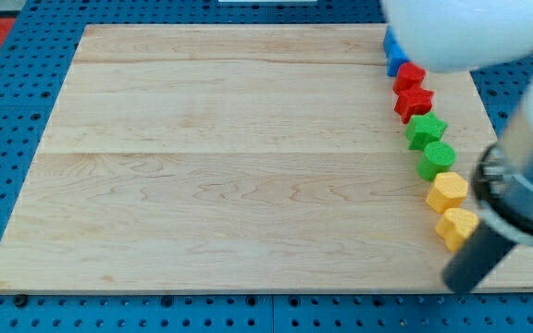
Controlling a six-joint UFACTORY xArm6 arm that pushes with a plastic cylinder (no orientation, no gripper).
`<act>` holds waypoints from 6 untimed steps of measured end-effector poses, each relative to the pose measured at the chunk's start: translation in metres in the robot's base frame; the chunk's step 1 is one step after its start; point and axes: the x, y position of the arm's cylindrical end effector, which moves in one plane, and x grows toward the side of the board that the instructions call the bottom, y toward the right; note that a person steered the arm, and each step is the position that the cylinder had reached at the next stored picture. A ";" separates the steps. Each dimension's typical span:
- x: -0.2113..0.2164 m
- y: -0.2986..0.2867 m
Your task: Nudge the yellow heart left a bit
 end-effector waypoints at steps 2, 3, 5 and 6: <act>-0.015 0.055; -0.026 0.055; -0.046 0.049; -0.048 0.032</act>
